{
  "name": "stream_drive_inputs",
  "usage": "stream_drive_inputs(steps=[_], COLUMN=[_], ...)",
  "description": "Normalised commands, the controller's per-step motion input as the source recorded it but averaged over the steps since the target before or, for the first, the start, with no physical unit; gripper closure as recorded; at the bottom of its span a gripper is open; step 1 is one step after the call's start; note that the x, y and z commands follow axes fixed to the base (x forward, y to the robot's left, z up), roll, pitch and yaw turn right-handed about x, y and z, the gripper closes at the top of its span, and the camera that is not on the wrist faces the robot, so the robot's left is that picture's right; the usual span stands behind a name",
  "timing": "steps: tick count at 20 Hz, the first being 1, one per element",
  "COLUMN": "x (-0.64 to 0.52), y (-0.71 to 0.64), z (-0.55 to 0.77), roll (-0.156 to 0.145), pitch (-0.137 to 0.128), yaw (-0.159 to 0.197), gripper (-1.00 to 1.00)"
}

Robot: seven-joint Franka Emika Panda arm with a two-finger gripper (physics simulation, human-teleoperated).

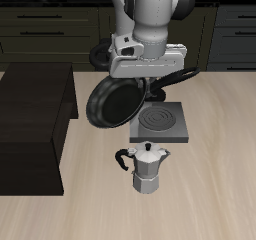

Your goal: Place the frypan on the top layer of the shelf

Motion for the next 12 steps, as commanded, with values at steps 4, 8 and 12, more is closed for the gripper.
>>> stream_drive_inputs(steps=[4, 8, 12], x=[0.11, 0.05, 0.12], y=[-0.24, -0.25, -0.38], z=[0.00, 0.06, -0.01], roll=[-0.096, -0.068, -0.070], pitch=[-0.017, -0.029, -0.015], yaw=[0.083, 0.066, 0.037], gripper=[1.00, 1.00, 1.00])
